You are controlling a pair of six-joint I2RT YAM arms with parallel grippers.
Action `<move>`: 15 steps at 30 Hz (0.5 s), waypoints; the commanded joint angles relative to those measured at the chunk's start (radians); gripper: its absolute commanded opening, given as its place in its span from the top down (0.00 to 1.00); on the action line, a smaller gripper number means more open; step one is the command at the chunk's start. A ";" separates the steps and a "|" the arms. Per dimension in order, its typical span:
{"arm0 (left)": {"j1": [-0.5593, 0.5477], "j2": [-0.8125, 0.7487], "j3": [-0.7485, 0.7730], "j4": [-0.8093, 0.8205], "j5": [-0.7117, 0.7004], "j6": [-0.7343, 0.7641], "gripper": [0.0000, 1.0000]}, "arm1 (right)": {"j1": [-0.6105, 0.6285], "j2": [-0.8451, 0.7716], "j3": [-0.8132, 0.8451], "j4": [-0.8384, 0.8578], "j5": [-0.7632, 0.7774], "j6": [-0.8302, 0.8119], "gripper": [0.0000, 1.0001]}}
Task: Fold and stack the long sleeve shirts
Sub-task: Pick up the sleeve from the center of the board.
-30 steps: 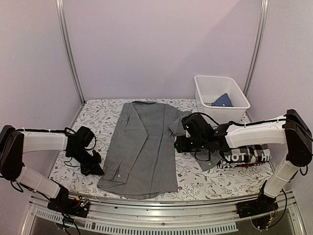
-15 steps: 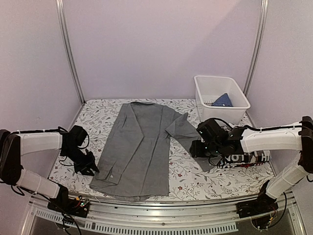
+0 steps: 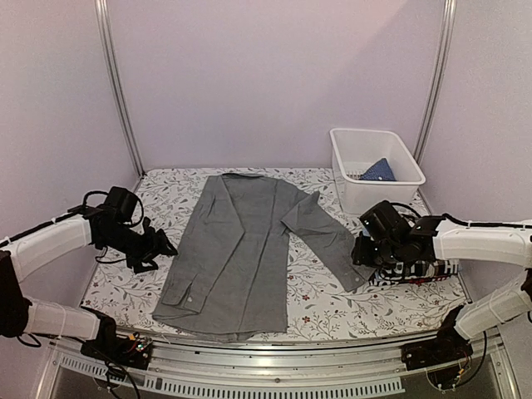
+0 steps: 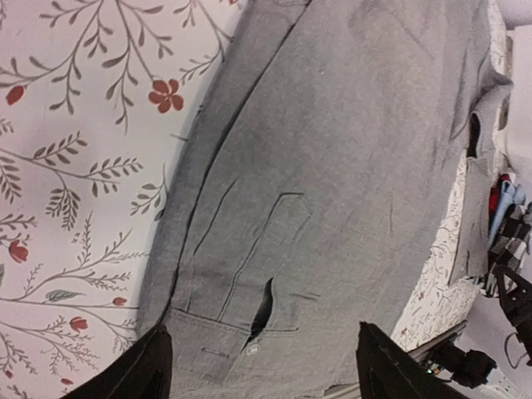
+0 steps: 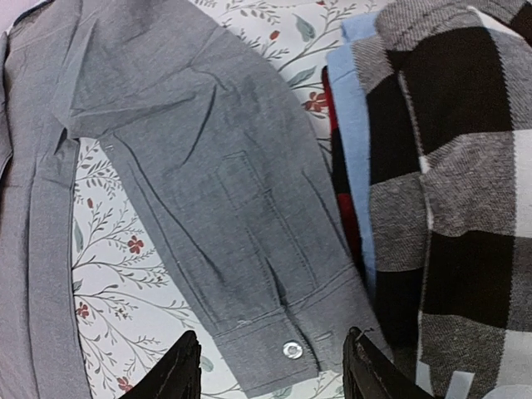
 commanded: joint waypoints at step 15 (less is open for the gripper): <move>-0.130 -0.008 0.105 0.240 0.028 0.056 0.21 | -0.130 0.010 -0.111 0.060 -0.096 -0.008 0.50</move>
